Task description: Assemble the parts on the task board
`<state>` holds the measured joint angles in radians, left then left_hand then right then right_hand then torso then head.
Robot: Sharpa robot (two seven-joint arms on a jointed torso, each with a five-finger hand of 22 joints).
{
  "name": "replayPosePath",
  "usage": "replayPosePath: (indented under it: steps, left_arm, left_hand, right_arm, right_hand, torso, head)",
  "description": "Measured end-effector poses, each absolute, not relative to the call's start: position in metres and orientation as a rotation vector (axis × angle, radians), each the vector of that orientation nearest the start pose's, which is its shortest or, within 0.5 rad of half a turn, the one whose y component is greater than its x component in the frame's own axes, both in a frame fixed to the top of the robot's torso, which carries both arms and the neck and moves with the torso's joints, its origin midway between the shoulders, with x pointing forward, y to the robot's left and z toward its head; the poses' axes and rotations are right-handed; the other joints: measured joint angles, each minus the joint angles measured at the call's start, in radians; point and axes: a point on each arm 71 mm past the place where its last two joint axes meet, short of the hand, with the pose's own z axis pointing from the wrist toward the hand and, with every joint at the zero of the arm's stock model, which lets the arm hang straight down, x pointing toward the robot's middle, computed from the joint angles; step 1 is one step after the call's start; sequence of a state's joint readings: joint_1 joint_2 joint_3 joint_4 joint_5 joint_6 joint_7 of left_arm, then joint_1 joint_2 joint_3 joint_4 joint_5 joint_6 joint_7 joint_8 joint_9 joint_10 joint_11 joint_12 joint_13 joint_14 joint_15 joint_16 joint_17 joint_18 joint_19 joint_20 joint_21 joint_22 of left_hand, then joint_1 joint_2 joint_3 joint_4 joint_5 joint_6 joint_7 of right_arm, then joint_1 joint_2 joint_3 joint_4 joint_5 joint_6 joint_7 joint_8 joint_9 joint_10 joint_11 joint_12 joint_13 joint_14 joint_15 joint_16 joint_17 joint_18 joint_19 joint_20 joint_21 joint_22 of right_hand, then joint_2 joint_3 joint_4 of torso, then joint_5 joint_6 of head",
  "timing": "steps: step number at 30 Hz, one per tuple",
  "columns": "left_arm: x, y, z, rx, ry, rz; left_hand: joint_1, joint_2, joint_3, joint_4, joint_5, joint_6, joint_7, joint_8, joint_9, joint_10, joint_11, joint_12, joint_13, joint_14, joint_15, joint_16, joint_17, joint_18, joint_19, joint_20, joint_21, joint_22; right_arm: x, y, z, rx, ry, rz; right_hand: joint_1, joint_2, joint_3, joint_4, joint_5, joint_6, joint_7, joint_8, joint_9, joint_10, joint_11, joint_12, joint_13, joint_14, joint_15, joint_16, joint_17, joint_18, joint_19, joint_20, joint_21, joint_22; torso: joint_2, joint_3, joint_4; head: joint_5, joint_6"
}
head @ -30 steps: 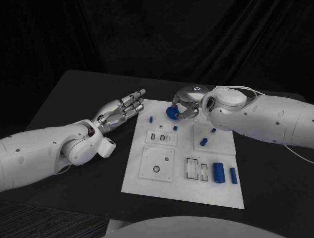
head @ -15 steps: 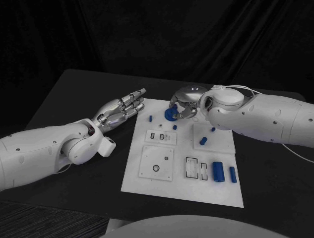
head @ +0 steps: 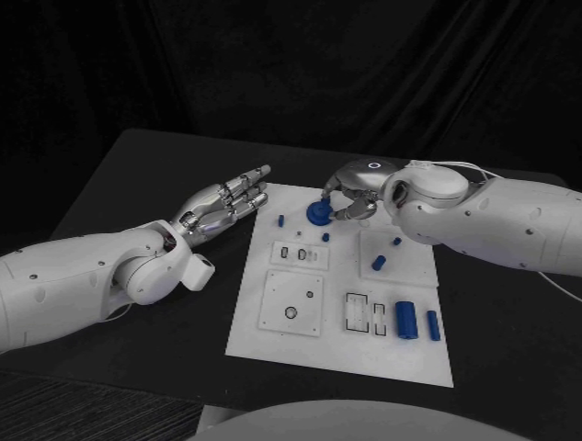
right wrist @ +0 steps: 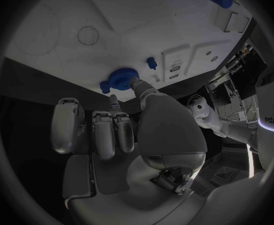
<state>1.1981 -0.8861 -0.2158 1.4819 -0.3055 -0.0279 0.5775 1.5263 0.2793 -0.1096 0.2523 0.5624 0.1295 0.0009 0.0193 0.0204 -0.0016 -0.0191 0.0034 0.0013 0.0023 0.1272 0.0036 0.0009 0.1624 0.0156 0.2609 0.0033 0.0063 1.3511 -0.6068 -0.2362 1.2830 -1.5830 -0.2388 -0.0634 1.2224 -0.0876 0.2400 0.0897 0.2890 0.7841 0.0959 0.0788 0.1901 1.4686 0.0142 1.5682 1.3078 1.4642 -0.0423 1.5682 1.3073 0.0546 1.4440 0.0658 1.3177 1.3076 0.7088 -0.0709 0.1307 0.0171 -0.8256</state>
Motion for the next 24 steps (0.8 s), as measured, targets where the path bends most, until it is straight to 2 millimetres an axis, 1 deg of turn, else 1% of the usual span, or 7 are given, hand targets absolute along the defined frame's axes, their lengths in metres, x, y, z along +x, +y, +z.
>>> replayPosePath:
  steps: [4,8,10,12,16,19,24]
  left_arm:
    - [0.455,0.227,-0.228,-0.68,1.653,-1.682]
    - [0.454,0.228,-0.228,-0.682,1.652,-1.681]
    - [0.453,0.229,-0.228,-0.683,1.652,-1.68]
    - [0.453,0.23,-0.228,-0.684,1.651,-1.678]
    - [0.452,0.23,-0.227,-0.684,1.651,-1.678]
    - [0.452,0.229,-0.227,-0.684,1.651,-1.68]
    - [0.452,0.229,-0.228,-0.684,1.652,-1.68]
  left_hand:
    - [0.0,0.0,0.0,0.0,0.0,0.001,0.001,0.0,0.0,0.003,0.003,0.0,0.0,0.0,0.0,0.0,0.0,0.0,0.0,0.0,0.0,0.0]
    - [0.0,0.0,0.003,0.003,0.0,0.001,0.001,0.0,0.0,0.003,0.003,0.0,0.0,0.0,0.0,0.0,0.0,0.0,0.0,0.0,0.004,0.0]
    - [0.0,0.0,0.003,0.003,0.0,0.001,0.001,0.0,0.0,0.003,0.003,0.0,0.0,0.0,0.0,0.0,0.0,0.0,0.0,0.0,0.004,0.0]
    - [0.0,0.0,0.003,0.003,0.0,0.001,0.001,0.0,0.0,0.003,0.003,0.0,0.0,0.0,0.0,0.0,0.0,0.0,0.0,0.0,0.004,0.0]
    - [0.0,0.0,0.003,0.003,0.0,0.001,0.001,0.0,0.0,0.003,0.003,0.0,0.0,0.0,0.0,0.0,0.0,0.0,0.0,0.0,0.004,0.0]
    - [0.0,0.0,0.003,0.003,0.0,0.001,0.001,0.0,0.0,0.003,0.003,0.0,0.0,0.0,0.0,0.0,0.0,0.0,0.0,0.0,0.004,0.0]
    - [0.0,0.0,0.003,0.003,0.0,0.001,0.001,0.0,0.0,0.003,0.003,0.0,0.0,0.0,0.0,0.0,0.0,0.0,0.0,0.0,0.004,0.0]
  right_arm:
    - [0.52,-0.174,-0.173,-0.47,1.641,0.499]
    - [0.51,-0.211,-0.15,-0.413,1.609,0.481]
    - [0.506,-0.227,-0.146,-0.385,1.608,0.47]
    - [0.5,-0.243,-0.143,-0.354,1.611,0.459]
    - [0.49,-0.273,-0.141,-0.299,1.615,0.431]
    - [0.485,-0.287,-0.143,-0.27,1.618,0.418]
    - [0.473,-0.307,-0.159,-0.224,1.636,0.409]
  right_hand:
    - [0.011,0.011,-0.006,-0.001,-0.002,0.034,0.0,0.008,0.001,0.0,0.0,0.0,0.0,0.0,0.0,0.0,0.001,0.0,0.003,-0.003,0.009,0.0]
    - [0.014,0.013,-0.009,-0.004,0.009,0.047,-0.005,0.013,0.005,-0.004,-0.004,0.0,0.0,0.004,-0.003,0.0,0.001,0.0,0.003,-0.003,0.015,0.0]
    - [0.018,0.008,-0.009,-0.004,0.009,0.047,-0.005,0.014,0.006,-0.004,-0.004,0.0,0.0,0.003,-0.004,0.0,0.001,0.0,0.007,-0.007,0.018,0.0]
    - [0.018,0.008,-0.011,-0.001,-0.009,0.05,-0.008,0.014,0.009,-0.004,-0.004,0.0,0.0,0.004,-0.004,0.0,0.001,0.0,0.008,-0.008,0.026,0.0]
    - [0.018,0.008,-0.032,0.014,-0.07,0.05,-0.008,0.007,0.011,-0.002,-0.009,0.0,0.0,0.0,-0.007,0.0,0.001,0.0,0.016,-0.008,0.041,0.0]
    - [0.018,0.008,-0.041,0.022,-0.093,0.042,-0.012,-0.001,0.009,-0.003,-0.011,0.0,0.0,0.003,-0.011,0.0,0.001,0.0,0.016,-0.008,0.042,0.0]
    - [0.018,0.008,-0.046,0.022,-0.097,0.036,-0.012,-0.005,0.007,-0.004,-0.011,0.0,0.0,0.003,-0.011,0.0,0.001,0.0,0.016,-0.008,0.046,0.0]
  torso:
    - [-0.001,-0.0002,-0.0035]
    - [-0.003,-0.0004,-0.0083]
    - [-0.003,-0.0007,-0.011]
    - [-0.004,-0.0009,-0.0151]
    - [-0.005,-0.0008,-0.0215]
    - [-0.006,-0.0002,-0.0237]
    - [-0.007,0.0002,-0.0244]
  head:
    - [0.004,0.002]
    - [0.005,-0.001]
    - [0.005,-0.002]
    - [0.004,-0.002]
    - [-0.002,0.001]
    - [-0.006,0.004]
    - [-0.012,0.008]
